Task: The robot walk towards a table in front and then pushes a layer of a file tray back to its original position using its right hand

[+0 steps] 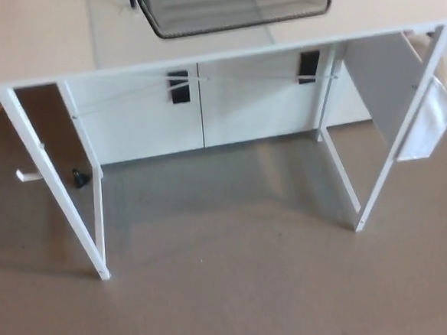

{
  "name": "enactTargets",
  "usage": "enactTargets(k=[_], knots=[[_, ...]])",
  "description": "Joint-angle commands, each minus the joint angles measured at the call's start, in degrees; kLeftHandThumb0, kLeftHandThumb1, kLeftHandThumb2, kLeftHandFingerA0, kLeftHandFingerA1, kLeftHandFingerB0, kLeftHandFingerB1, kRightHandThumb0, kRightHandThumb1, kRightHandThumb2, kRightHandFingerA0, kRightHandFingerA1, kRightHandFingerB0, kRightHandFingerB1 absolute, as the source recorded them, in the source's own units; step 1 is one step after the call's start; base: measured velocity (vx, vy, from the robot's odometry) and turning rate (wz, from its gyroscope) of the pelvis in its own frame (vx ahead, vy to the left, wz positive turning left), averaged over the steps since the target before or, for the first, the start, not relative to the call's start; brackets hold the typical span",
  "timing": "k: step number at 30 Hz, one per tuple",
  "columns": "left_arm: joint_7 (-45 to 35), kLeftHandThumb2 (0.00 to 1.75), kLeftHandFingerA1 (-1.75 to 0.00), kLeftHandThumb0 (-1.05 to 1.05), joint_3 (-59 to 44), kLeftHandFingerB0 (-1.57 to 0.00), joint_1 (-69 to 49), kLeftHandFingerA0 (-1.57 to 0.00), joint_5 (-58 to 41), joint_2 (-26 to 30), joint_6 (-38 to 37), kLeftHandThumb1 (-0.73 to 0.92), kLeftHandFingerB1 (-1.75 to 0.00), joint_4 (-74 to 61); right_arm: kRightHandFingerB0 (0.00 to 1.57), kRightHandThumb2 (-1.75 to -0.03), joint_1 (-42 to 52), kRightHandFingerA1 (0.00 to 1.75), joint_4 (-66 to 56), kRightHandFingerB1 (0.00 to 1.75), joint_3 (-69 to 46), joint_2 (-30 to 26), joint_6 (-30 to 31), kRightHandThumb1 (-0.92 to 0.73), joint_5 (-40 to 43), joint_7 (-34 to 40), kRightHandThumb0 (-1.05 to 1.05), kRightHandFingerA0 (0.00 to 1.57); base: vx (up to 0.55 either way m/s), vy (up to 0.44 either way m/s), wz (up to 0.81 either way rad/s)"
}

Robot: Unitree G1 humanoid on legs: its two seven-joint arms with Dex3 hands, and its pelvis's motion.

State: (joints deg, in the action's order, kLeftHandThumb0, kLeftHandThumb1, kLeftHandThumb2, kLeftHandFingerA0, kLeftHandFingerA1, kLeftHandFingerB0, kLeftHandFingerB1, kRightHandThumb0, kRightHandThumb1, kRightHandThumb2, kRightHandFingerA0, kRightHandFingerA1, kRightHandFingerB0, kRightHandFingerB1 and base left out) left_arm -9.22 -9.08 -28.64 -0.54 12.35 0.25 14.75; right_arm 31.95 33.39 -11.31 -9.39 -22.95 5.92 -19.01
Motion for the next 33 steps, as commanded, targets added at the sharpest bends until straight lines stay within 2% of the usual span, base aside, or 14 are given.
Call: enactTargets(k=[1, 6, 7, 10, 12, 13, 19, 21, 31, 32, 33], knots=[[3.3, 0.70, -0.37, -0.52, -0.7, -0.17, 2.0, -0.17, -0.3, -2.1, 3.0, 0.65, -0.35, 2.9, 0.37, -0.62, -4.0, 0.39, 2.7, 0.32, 0.2, 0.6, 2.1, -0.69, -2.8, 6.7, -0.62, 0.53, 0.24, 0.043, 0.07], [3.6, 0.69, -0.37, -0.48, -1.4, -0.13, 4.3, -0.14, -2.4, -5.2, 2.8, 0.66, -0.34, 5.0, 0.35, -0.60, -8.4, 0.38, 4.6, 0.33, -0.5, 3.2, 5.0, -0.66, -1.2, 9.0, -0.59, 0.48, 0.30, -0.054, 0.14], [3.5, 1.06, -0.49, -0.28, -1.8, 0.00, 4.5, 0.00, -2.8, -5.7, 2.8, 0.61, -0.47, 5.1, 0.35, -0.61, -9.0, 0.37, 4.9, 0.32, -0.6, 3.9, 5.5, -0.66, -0.8, 9.3, -0.59, 0.47, 0.37, -0.156, 0.24], [3.7, 1.06, -0.49, -0.28, -3.0, 0.00, 5.1, 0.00, -3.5, -6.7, 2.4, 0.62, -0.47, 5.7, 0.30, -0.61, -9.9, 0.38, 7.9, 0.32, 0.8, 3.2, 1.6, -0.69, -3.5, 9.7, -0.59, 0.42, 0.21, -0.207, 0.31], [3.6, 1.06, -0.49, -0.28, -3.2, 0.00, 5.1, 0.00, -3.4, -6.8, 2.3, 0.62, -0.47, 5.8, 0.30, -0.61, -10.1, 0.38, 8.5, 0.32, 0.9, 3.1, 1.3, -0.69, -3.5, 9.9, -0.59, 0.42, 0.25, -0.145, -0.04], [3.0, 0.71, -0.39, -0.46, -3.6, -0.12, 5.6, -0.16, -4.1, -6.9, 1.5, 0.65, -0.36, 6.8, 0.34, -0.61, -10.6, 0.37, 9.5, 0.32, 0.1, 3.0, 1.0, -0.69, -2.6, 10.0, -0.57, 0.46, 0.11, -0.088, -0.03], [1.3, 0.71, -0.40, -0.46, -4.7, -0.13, 6.1, -0.16, -4.9, -6.7, -1.2, 0.64, -0.37, 9.9, 0.34, -0.61, -11.9, 0.36, 13.5, 0.32, -2.1, 3.0, 0.2, -0.68, -1.2, 10.6, -0.57, 0.49, 0.14, 0.030, -0.13], [-0.1, 0.70, -0.40, -0.45, -4.7, -0.15, 4.3, -0.18, -5.9, -7.0, -1.4, 0.61, -0.38, 8.1, 0.34, -0.61, -12.0, 0.36, 17.5, 0.32, -2.5, 1.3, -1.6, -0.68, -1.0, 8.6, -0.62, 0.49, 0.15, 0.150, -0.12], [-0.6, 0.68, -0.39, -0.40, -5.1, -0.14, 2.9, -0.19, -6.0, -6.5, -2.2, 0.63, -0.36, 8.3, 0.36, -0.61, -10.1, 0.36, 17.3, 0.32, -2.3, 1.7, -4.4, -0.67, -0.5, 7.2, -0.60, 0.50, 0.13, 0.122, -0.01], [0.3, 0.70, -0.39, -0.46, -4.6, -0.18, 2.7, -0.21, -4.2, -5.5, -2.5, 0.62, -0.37, 8.7, 0.35, -0.61, -9.5, 0.36, 16.8, 0.32, -1.3, 1.2, -5.1, -0.68, -2.3, 8.5, -0.65, 0.50, 0.10, -0.051, 0.07], [0.1, 1.01, -0.51, -0.25, -4.5, -0.09, 3.1, -0.09, -3.7, -4.8, -3.5, 0.53, -0.51, 9.8, 0.34, -0.61, -9.6, 0.36, 16.7, 0.32, -1.0, 1.0, -5.3, -0.67, -2.7, 8.7, -0.64, 0.50, 0.09, -0.084, 0.05]])
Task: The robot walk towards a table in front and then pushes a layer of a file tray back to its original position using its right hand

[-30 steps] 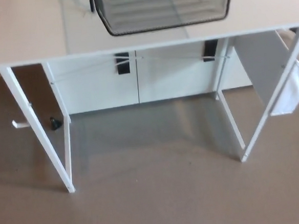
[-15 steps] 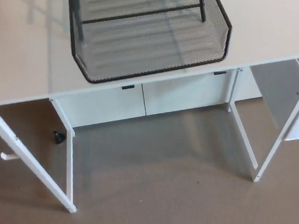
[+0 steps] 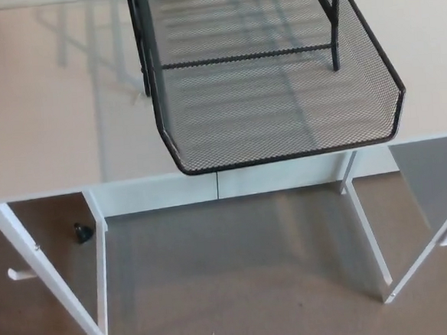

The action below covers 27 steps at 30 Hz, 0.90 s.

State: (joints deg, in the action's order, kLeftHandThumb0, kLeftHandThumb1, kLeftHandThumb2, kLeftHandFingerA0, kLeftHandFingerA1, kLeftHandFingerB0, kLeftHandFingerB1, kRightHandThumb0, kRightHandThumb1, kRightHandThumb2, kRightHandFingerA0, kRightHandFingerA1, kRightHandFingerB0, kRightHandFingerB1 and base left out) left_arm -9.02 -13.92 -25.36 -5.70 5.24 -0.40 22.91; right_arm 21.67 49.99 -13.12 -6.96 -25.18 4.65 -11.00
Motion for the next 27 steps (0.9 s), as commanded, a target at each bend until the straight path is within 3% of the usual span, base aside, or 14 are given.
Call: enactTargets(k=[1, 15, 22, 27], knots=[[-0.3, 1.01, -0.51, -0.25, 0.3, -0.09, 0.0, -0.09, 1.3, 2.5, -3.3, 0.53, -0.51, 2.1, 0.34, -0.61, 0.6, 0.36, 0.2, 0.32, 0.8, -1.5, -3.1, -0.67, -1.3, 0.6, -0.64, 0.50, 0.09, -0.100, 0.06], [-0.7, 1.01, -0.51, -0.26, 1.4, -0.07, -0.1, -0.07, 0.7, 3.8, 0.0, 0.52, -0.49, 0.4, 0.36, -0.61, 1.5, 0.36, -2.1, 0.32, 1.3, -1.2, -2.2, -0.66, 0.1, -0.4, -0.64, 0.51, 0.04, -0.048, 0.01], [-1.0, 1.00, -0.52, -0.25, 2.1, -0.09, -1.3, -0.09, 0.7, 4.2, 0.6, 0.52, -0.51, -1.1, 0.34, -0.61, 3.8, 0.36, -6.1, 0.32, 2.4, -1.3, -0.5, -0.67, -0.3, -0.7, -0.65, 0.50, 0.03, 0.165, 0.01], [-1.3, 1.02, -0.51, -0.25, 2.0, -0.08, 1.5, -0.08, 0.9, 5.5, 0.4, 0.54, -0.50, 5.0, 0.33, -0.61, 2.5, 0.36, -1.0, 0.32, 3.5, -2.5, -3.9, -0.68, -3.3, 2.3, -0.64, 0.50, 0.03, 0.017, 0.04]])
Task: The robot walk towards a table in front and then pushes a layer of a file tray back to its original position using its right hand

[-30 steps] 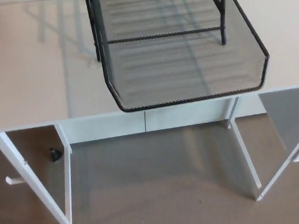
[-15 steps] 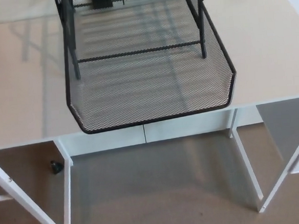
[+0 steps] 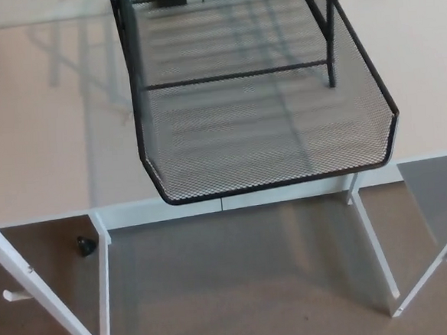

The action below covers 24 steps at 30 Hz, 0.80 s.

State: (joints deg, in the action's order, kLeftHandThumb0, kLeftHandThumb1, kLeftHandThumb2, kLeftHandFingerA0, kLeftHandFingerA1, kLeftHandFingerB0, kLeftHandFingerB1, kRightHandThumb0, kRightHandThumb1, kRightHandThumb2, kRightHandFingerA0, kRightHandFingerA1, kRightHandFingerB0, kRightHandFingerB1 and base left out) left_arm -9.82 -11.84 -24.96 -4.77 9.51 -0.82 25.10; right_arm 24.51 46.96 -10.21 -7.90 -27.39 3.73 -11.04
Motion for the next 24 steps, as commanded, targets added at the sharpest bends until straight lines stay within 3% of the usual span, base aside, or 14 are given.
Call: enactTargets(k=[1, 4, 5, 9, 11, 21, 22, 24], knots=[[0.0, 1.01, -0.51, -0.24, -0.6, -0.09, 1.8, -0.09, -0.2, 1.6, 1.5, 0.53, -0.50, 3.9, 0.33, -0.61, -0.9, 0.36, 3.3, 0.31, 0.2, -1.6, -1.9, -0.67, -1.7, 1.9, -0.61, 0.51, 0.00, 0.000, 0.00], [0.8, 1.00, -0.52, -0.24, -1.9, -0.10, 3.3, -0.10, -0.7, 2.1, 2.1, 0.52, -0.50, 6.1, 0.32, -0.61, -2.3, 0.37, 6.8, 0.32, -0.8, -1.8, -2.8, -0.67, -0.4, 0.9, -0.60, 0.51, 0.01, -0.043, 0.06], [0.9, 0.69, -0.40, -0.46, -1.6, -0.23, 3.0, -0.23, 0.0, 2.3, 1.7, 0.61, -0.38, 5.8, 0.35, -0.61, -2.5, 0.36, 7.0, 0.32, -0.6, -2.0, -2.3, -0.67, -1.0, 1.8, -0.65, 0.52, 0.00, 0.000, 0.00], [1.0, 0.69, -0.40, -0.46, -1.3, -0.23, 3.0, -0.23, 0.3, 2.5, 1.4, 0.61, -0.38, 5.9, 0.35, -0.61, -2.9, 0.36, 8.0, 0.32, -0.5, -2.2, -2.7, -0.67, -1.2, 2.2, -0.65, 0.52, 0.00, 0.000, 0.00], [1.2, 0.59, -0.38, -0.42, -1.0, -0.26, 3.5, -0.30, 0.7, 2.6, 0.4, 0.63, -0.33, 6.6, 0.35, -0.61, -1.5, 0.36, 5.3, 0.32, -0.8, -1.6, -3.6, -0.66, -0.9, 2.9, -0.61, 0.51, 0.00, 0.000, 0.00], [0.4, 0.59, -0.37, -0.41, -0.1, -0.25, 3.3, -0.28, 1.0, 3.3, -1.1, 0.64, -0.33, 6.1, 0.36, -0.60, 3.4, 0.36, -6.4, 0.33, -0.1, 1.0, -10.2, -0.67, -2.7, 6.5, -0.56, 0.49, 0.00, 0.000, 0.00], [0.5, 1.00, -0.52, -0.26, 0.3, -0.10, 3.2, -0.10, 1.5, 3.6, -1.6, 0.50, -0.50, 6.2, 0.39, -0.59, 8.5, 0.34, -19.5, 0.32, 0.7, 3.0, -13.7, -0.66, -2.1, 6.0, -0.52, 0.48, 0.00, 0.000, 0.00], [0.5, 1.00, -0.52, -0.26, 0.8, -0.10, 3.1, -0.10, 2.1, 3.9, -2.1, 0.49, -0.50, 6.1, 0.37, -0.63, 12.7, 0.35, -30.3, 0.33, 1.6, 4.0, -14.7, -0.64, -2.1, 5.7, -0.60, 0.45, 0.00, 0.000, 0.00]])
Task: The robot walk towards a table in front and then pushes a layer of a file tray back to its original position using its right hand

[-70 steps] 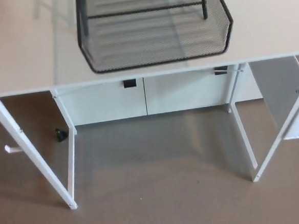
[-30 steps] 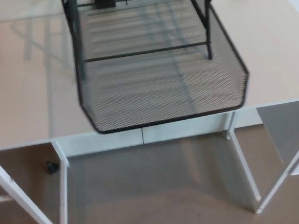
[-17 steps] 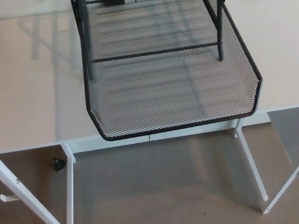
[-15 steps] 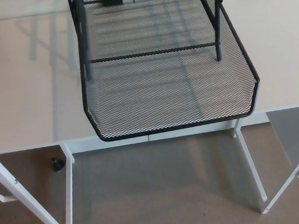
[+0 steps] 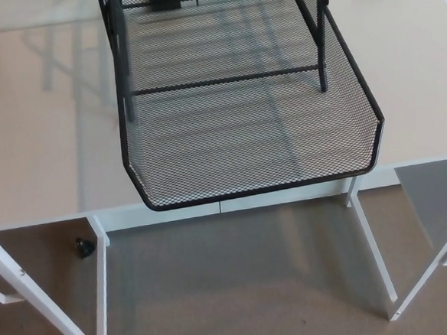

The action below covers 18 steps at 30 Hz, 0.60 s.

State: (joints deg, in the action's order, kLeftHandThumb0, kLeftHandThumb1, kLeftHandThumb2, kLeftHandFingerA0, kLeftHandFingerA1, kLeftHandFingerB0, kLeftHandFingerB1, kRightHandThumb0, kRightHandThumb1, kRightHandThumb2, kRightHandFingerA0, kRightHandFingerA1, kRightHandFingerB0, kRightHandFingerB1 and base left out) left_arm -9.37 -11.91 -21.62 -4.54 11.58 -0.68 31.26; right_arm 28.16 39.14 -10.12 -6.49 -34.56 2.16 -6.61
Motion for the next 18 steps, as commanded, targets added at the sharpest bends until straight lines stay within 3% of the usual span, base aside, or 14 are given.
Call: enactTargets(k=[1, 2, 3, 6, 7, 8, 10, 11, 12, 13, 14, 15, 18], knots=[[0.1, 1.00, -0.52, -0.26, 1.2, -0.10, -0.3, -0.10, 2.3, 2.0, -2.6, 0.49, -0.50, -0.1, 0.37, -0.63, 11.2, 0.35, -28.5, 0.33, 2.0, 2.7, -7.2, -0.64, -0.9, 1.0, -0.60, 0.45, 0.00, 0.000, 0.00], [0.1, 1.00, -0.52, -0.26, 1.4, -0.10, -0.6, -0.10, 2.5, 2.2, -2.6, 0.50, -0.50, -0.6, 0.38, -0.62, 12.5, 0.35, -32.2, 0.33, 2.5, 3.0, -8.4, -0.65, -0.7, 0.5, -0.57, 0.45, 0.00, 0.000, 0.00], [0.0, 1.00, -0.52, -0.26, 1.4, -0.10, -0.5, -0.10, 2.5, 2.3, -3.0, 0.49, -0.50, -0.3, 0.27, -0.89, 14.5, 0.52, -37.1, 0.44, 3.3, 3.2, -9.1, -0.54, -0.2, 0.0, -0.55, 0.41, 0.00, 0.000, 0.00], [0.0, 1.00, -0.52, -0.26, 1.7, -0.10, -0.3, -0.10, 2.6, 2.2, -3.2, 0.49, -0.50, 0.2, 0.24, -0.90, 19.0, 0.52, -50.0, 0.44, 4.4, 3.7, -9.8, -0.55, -1.2, -0.1, -0.55, 0.40, 0.00, 0.000, 0.00], [-0.1, 1.00, -0.52, -0.26, 1.7, -0.10, -0.4, -0.10, 2.5, 2.2, -3.0, 0.49, -0.50, 0.1, 0.23, -0.89, 19.8, 0.52, -52.6, 0.44, 4.6, 3.8, -10.7, -0.54, -1.8, -0.2, -0.52, 0.39, 0.00, 0.000, 0.00], [-0.1, 1.00, -0.52, -0.26, 1.9, -0.11, -0.7, -0.11, 2.5, 2.0, -3.0, 0.49, -0.50, -0.1, 0.35, -0.61, 19.9, 0.34, -54.5, 0.32, 4.6, 3.7, -13.4, -0.69, -2.2, -0.4, -0.47, 0.41, 0.00, 0.000, 0.00], [0.1, 1.00, -0.52, -0.26, 2.3, -0.11, -1.3, -0.11, 2.8, 2.1, -1.9, 0.49, -0.50, -1.9, 0.35, -0.61, 20.3, 0.35, -58.7, 0.32, 4.6, 4.8, -14.0, -0.67, -4.4, 0.2, -0.44, 0.43, 0.00, 0.000, 0.00], [0.0, 0.59, -0.35, -0.44, 2.4, -0.27, -1.9, -0.25, 2.8, 1.9, -1.8, 0.65, -0.33, -2.8, 0.33, -0.61, 21.3, 0.35, -63.8, 0.32, 5.2, 5.4, -12.5, -0.68, -6.5, 0.2, -0.45, 0.42, 0.00, 0.000, 0.00], [-0.1, 0.59, -0.35, -0.44, 2.5, -0.27, -2.2, -0.25, 2.7, 1.9, -1.7, 0.65, -0.33, -3.3, 0.33, -0.61, 21.7, 0.35, -66.2, 0.32, 5.4, 5.7, -11.8, -0.68, -7.4, 0.2, -0.45, 0.42, 0.00, 0.000, 0.00], [-0.6, 1.00, -0.52, -0.25, 2.4, -0.11, -2.5, -0.11, 2.4, 2.0, -2.2, 0.50, -0.51, -3.1, 0.33, -0.60, 21.8, 0.34, -68.3, 0.33, 6.3, 5.7, -11.8, -0.70, -8.0, -0.2, -0.46, 0.40, 0.00, 0.000, 0.00], [-0.7, 0.59, -0.35, -0.44, 2.4, -0.26, -2.3, -0.25, 2.4, 2.1, -2.4, 0.65, -0.33, -2.9, 0.33, -0.60, 21.7, 0.35, -69.8, 0.33, 6.7, 6.0, -11.7, -0.70, -9.1, -0.3, -0.47, 0.40, 0.00, 0.000, 0.00], [-0.6, 0.99, -0.52, -0.26, 2.5, -0.11, -2.1, -0.11, 2.5, 2.3, -2.2, 0.48, -0.50, -2.7, 0.34, -0.60, 20.5, 0.37, -72.3, 0.35, 7.5, 6.9, -12.4, -0.69, -12.6, -0.6, -0.43, 0.41, 0.00, 0.000, 0.00], [-0.9, 0.99, -0.52, -0.26, 2.7, -0.10, -2.0, -0.10, 2.2, 2.4, -1.7, 0.48, -0.50, -3.2, 0.31, -0.61, 18.9, 0.35, -75.7, 0.33, 8.6, 7.6, -11.6, -0.69, -17.6, -1.3, -0.46, 0.40, 0.00, 0.000, 0.00]])
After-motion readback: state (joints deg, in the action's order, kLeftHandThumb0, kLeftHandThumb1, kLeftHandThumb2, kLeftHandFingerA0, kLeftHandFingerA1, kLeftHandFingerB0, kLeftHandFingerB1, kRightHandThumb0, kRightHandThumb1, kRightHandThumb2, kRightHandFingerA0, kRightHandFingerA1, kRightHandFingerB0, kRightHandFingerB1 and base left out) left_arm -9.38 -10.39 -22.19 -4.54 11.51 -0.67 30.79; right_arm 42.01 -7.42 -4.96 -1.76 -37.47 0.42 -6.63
